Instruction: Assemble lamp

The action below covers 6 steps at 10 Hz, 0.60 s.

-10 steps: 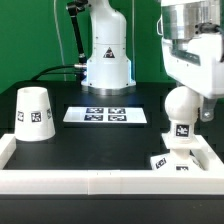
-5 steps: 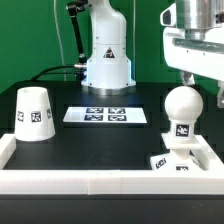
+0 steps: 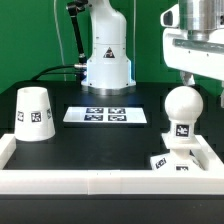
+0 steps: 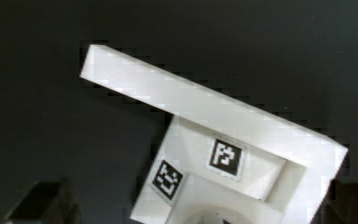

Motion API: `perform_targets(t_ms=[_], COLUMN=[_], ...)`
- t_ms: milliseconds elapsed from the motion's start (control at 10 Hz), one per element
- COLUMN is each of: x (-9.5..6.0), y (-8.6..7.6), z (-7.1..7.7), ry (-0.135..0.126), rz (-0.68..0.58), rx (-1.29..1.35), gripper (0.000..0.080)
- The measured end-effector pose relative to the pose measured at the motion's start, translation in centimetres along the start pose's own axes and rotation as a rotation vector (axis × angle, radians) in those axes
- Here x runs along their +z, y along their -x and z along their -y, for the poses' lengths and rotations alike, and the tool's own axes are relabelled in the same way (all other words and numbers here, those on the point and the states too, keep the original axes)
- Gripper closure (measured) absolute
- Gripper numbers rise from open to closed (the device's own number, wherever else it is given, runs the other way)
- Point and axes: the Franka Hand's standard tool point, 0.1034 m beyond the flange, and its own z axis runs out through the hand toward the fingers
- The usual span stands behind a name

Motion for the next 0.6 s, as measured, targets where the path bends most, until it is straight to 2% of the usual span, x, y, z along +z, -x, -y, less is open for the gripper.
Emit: perform_targets(t_ms=[200, 400, 600], x=[0.1, 0.8, 1.5], y=[0.1, 1.0, 0.1], z=[-0.1, -2.0, -4.3], ry=[0.002, 0.034, 0.052], rz=[0.0, -0.007, -0.008], rx=[-0.01, -0.176, -0.366], gripper=[0.01, 0.01, 0.01])
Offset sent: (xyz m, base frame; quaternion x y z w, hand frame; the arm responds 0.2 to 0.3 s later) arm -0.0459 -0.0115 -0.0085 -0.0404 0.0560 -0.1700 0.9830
